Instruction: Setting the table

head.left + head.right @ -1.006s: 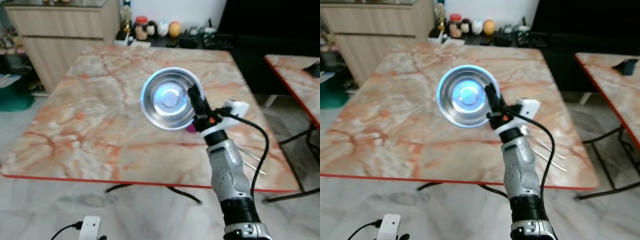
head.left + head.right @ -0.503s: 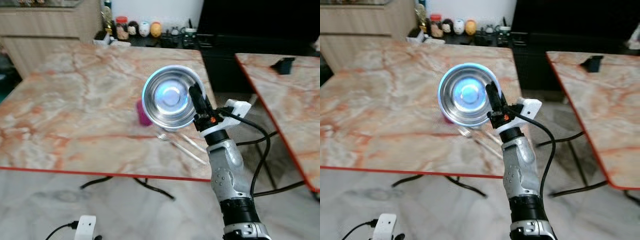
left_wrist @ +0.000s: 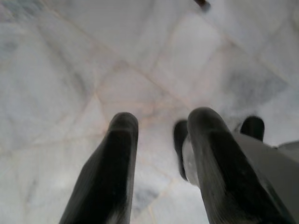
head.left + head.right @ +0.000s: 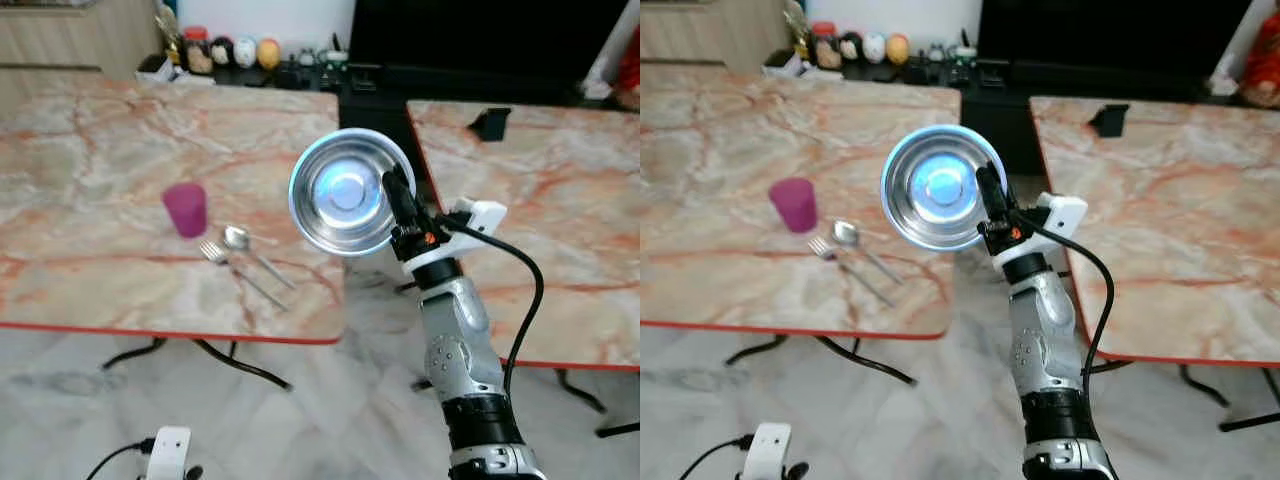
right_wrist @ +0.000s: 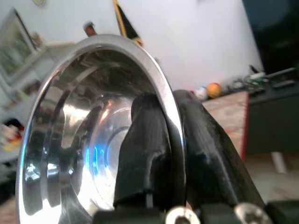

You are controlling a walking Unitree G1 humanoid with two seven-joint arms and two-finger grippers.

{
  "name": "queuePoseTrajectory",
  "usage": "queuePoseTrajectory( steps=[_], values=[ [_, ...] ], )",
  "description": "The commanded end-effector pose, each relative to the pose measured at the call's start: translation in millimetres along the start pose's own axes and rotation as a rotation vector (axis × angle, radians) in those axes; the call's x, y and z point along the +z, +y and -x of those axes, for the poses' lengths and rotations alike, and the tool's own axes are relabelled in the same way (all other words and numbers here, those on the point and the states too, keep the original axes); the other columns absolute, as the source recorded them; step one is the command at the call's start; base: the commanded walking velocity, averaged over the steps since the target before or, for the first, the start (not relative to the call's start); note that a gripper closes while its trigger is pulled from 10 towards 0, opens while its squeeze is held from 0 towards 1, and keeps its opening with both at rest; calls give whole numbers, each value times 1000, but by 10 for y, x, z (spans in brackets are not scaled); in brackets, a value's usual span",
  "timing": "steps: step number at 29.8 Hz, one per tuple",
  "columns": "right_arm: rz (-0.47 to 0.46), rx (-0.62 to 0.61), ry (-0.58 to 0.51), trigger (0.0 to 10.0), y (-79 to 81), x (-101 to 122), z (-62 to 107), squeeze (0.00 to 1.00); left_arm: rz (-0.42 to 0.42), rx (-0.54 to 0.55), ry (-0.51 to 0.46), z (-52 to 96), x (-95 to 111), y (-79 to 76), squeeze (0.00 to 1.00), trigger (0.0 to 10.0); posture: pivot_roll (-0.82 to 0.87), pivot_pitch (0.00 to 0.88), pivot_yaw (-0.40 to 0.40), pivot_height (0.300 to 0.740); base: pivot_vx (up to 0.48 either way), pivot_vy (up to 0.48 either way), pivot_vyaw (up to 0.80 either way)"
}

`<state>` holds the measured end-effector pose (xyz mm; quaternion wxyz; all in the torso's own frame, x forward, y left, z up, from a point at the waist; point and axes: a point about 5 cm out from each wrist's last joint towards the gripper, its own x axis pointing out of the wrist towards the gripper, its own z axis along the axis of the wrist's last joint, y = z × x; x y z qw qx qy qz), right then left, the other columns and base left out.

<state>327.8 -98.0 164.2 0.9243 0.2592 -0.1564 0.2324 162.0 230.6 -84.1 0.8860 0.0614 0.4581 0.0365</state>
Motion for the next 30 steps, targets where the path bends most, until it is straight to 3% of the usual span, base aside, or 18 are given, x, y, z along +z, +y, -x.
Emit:
queuePoseTrajectory(
  steps=[1,30],
  values=[
    [19,12,-17,10000,2,65,-33,0,-4,0,2,1,-6,2,0,10000,-25,0,-30,740,0,-469,0],
    [40,-24,-11,10000,-76,74,-26,0,0,0,2,6,-16,24,0,10000,-31,0,-32,740,0,-469,0]
  ],
)
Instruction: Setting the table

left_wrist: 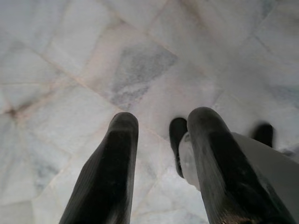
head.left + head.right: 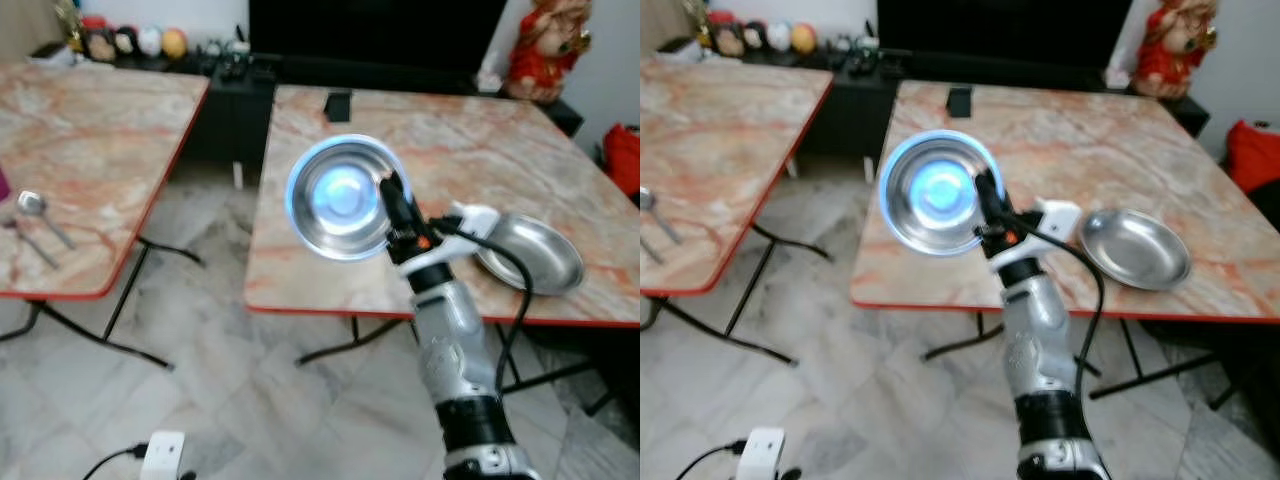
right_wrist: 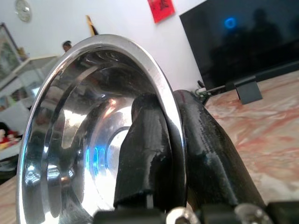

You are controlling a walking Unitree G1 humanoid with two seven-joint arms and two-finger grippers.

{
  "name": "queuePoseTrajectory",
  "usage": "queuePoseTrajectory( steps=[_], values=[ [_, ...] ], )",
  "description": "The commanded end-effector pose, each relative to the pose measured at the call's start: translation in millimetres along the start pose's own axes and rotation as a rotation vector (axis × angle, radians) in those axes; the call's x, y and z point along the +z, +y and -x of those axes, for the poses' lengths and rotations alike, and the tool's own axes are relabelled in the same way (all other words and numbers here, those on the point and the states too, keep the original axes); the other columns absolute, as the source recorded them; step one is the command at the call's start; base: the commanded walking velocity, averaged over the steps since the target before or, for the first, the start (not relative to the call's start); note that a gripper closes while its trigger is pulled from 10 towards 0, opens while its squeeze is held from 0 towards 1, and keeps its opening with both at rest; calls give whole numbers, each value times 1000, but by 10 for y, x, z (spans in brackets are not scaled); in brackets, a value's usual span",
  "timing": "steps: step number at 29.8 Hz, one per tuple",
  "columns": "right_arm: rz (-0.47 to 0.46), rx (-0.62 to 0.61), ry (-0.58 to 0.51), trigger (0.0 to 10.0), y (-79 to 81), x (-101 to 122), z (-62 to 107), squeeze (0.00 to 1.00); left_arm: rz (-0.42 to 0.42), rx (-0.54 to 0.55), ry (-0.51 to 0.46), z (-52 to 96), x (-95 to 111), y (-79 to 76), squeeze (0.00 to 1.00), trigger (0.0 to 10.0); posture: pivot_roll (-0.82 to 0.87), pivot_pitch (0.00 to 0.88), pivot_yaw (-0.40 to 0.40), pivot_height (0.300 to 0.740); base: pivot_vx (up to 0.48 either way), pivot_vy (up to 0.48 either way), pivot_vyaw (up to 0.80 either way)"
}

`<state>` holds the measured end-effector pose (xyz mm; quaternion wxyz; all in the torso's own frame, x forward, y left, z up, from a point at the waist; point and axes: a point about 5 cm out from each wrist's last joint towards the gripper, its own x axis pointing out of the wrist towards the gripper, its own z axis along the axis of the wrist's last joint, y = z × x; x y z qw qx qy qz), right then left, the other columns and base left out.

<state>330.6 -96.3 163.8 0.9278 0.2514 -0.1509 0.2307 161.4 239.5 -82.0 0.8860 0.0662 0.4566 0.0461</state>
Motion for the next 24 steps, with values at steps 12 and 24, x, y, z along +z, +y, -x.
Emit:
queuePoseTrajectory(
  steps=[12,24],
  values=[
    [50,-84,-29,10000,-173,109,11,0,-8,-15,4,-2,-20,-79,0,10000,-31,0,-25,740,0,-191,0],
    [69,-165,-38,10000,-267,119,32,0,15,-23,12,2,-36,-62,0,10000,-34,0,-21,740,0,0,0]
  ],
)
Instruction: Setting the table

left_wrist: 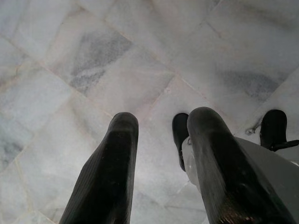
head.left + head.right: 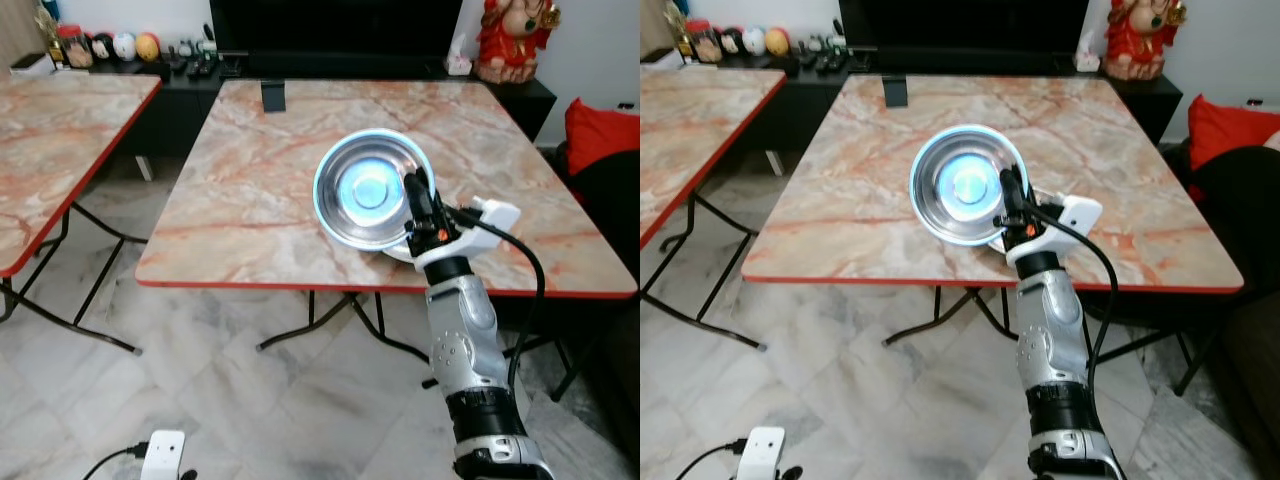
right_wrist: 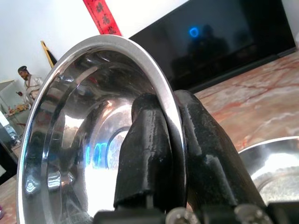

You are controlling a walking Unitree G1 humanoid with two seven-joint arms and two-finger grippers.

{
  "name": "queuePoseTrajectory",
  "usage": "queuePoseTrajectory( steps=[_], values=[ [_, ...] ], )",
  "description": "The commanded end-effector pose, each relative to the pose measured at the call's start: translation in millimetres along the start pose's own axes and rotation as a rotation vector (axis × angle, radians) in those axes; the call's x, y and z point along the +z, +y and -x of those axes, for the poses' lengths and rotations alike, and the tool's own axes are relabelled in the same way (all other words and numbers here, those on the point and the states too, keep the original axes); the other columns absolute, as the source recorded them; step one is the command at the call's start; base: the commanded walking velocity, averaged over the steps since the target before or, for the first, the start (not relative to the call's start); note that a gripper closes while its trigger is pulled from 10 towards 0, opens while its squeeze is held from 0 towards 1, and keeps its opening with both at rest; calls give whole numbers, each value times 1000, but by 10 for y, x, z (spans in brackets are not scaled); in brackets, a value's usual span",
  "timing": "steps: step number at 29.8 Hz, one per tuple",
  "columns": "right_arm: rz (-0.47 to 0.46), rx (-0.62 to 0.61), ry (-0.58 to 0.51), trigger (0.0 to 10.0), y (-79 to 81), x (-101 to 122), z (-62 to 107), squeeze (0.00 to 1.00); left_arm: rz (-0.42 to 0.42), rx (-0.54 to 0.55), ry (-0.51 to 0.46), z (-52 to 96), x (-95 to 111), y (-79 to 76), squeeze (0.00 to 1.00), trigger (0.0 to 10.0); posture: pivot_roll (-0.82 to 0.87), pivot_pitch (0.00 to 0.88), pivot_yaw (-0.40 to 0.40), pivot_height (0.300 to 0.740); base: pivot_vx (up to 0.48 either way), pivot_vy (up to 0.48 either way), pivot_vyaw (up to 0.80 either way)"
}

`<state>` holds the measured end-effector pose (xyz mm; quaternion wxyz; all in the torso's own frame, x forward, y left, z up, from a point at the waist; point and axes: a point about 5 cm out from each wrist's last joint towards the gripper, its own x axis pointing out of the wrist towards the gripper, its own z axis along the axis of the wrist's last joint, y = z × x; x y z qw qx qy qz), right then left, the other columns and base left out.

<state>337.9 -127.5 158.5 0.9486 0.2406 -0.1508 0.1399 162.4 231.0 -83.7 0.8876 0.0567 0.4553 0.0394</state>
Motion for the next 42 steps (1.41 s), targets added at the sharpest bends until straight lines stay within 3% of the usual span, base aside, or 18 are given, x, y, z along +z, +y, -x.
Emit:
queuePoseTrajectory(
  steps=[1,12,36,42],
  values=[
    [11,8,-5,10000,34,6,-30,0,6,-3,16,10,-40,25,0,10000,-34,0,-21,740,0,0,0],
    [14,-46,-9,10000,-15,3,-42,0,17,-1,6,-5,16,15,0,10000,-29,0,-23,740,0,0,0],
    [28,-53,0,10000,-23,-15,-53,0,19,-1,5,-3,6,13,0,10000,-30,0,-28,740,269,0,0],
    [33,-71,-7,10000,-42,-7,-53,0,20,-11,5,-4,10,8,0,10000,-33,0,-24,740,0,0,0]
  ],
)
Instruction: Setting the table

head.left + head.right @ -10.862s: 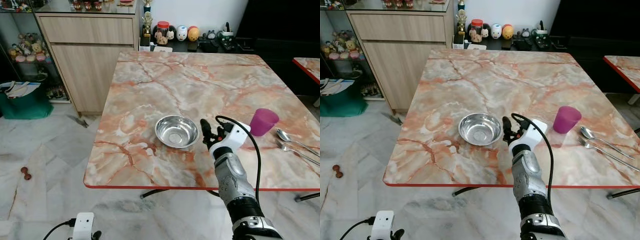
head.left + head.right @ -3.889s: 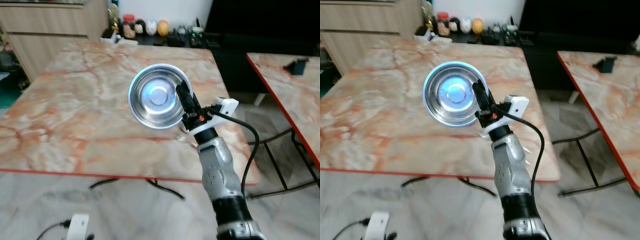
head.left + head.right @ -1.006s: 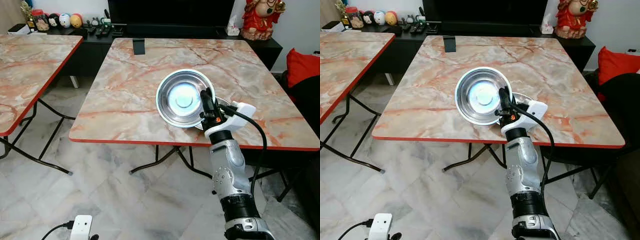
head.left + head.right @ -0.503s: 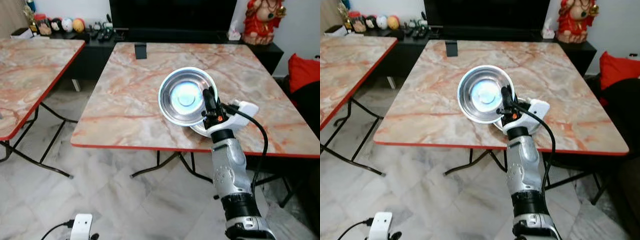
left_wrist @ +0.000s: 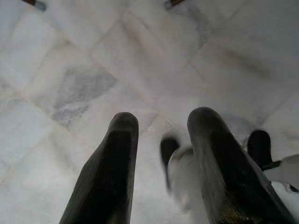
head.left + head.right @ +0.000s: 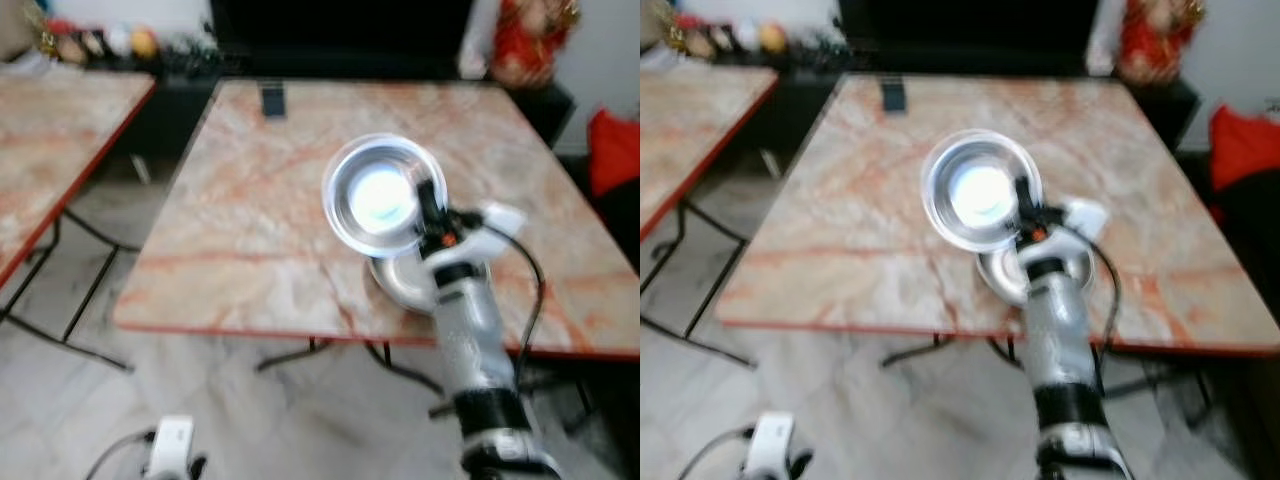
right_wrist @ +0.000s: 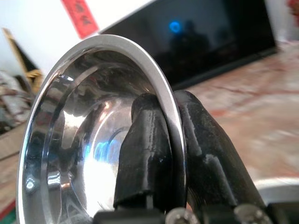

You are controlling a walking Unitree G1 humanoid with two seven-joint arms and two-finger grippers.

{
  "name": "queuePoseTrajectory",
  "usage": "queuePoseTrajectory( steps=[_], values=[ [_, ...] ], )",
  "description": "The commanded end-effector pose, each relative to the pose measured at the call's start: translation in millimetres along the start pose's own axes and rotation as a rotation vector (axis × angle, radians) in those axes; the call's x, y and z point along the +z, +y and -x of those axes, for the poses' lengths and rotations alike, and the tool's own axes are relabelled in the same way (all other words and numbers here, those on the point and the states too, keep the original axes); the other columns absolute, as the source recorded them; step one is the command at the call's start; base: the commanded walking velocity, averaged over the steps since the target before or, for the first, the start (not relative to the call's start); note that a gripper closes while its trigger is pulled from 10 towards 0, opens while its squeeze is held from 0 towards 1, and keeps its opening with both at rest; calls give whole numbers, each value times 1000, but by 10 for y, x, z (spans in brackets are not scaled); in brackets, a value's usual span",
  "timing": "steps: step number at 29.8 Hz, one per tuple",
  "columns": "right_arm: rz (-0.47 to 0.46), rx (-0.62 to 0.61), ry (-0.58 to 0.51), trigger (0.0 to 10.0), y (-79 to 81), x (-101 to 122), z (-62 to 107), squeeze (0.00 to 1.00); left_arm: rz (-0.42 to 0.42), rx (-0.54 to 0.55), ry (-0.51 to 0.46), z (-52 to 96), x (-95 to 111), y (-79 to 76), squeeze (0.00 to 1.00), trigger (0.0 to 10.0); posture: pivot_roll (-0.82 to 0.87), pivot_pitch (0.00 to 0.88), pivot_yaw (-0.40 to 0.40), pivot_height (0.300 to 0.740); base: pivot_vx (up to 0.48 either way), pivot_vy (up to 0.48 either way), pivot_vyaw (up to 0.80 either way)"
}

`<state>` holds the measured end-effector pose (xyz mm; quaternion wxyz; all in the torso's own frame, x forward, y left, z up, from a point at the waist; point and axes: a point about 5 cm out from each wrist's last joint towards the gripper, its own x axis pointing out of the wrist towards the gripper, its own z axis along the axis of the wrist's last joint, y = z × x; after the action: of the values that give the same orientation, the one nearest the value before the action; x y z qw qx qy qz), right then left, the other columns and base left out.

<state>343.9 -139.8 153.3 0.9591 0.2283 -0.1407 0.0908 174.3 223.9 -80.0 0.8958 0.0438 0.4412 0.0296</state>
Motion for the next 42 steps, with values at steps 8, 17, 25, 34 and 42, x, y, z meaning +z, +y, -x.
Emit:
queuePoseTrajectory(
  steps=[8,17,25,34,42],
  values=[
    [14,-117,-36,10000,-105,97,-13,0,0,9,39,30,-104,70,0,10000,-39,0,-20,740,0,0,0],
    [23,-412,-13,10000,-363,121,245,0,-21,1,45,30,-105,77,0,10000,-57,0,-7,740,0,0,0],
    [-96,-538,30,10000,-343,27,337,0,-32,-6,42,28,-94,79,0,10000,-63,0,0,740,0,0,0],
    [-113,-704,40,10000,-512,33,404,0,-28,1,40,33,-97,100,0,10000,-56,0,2,740,0,0,0],
    [-127,-755,93,10000,-523,-28,409,0,-23,9,54,50,-149,129,0,10000,-51,0,2,740,0,0,0]
  ],
)
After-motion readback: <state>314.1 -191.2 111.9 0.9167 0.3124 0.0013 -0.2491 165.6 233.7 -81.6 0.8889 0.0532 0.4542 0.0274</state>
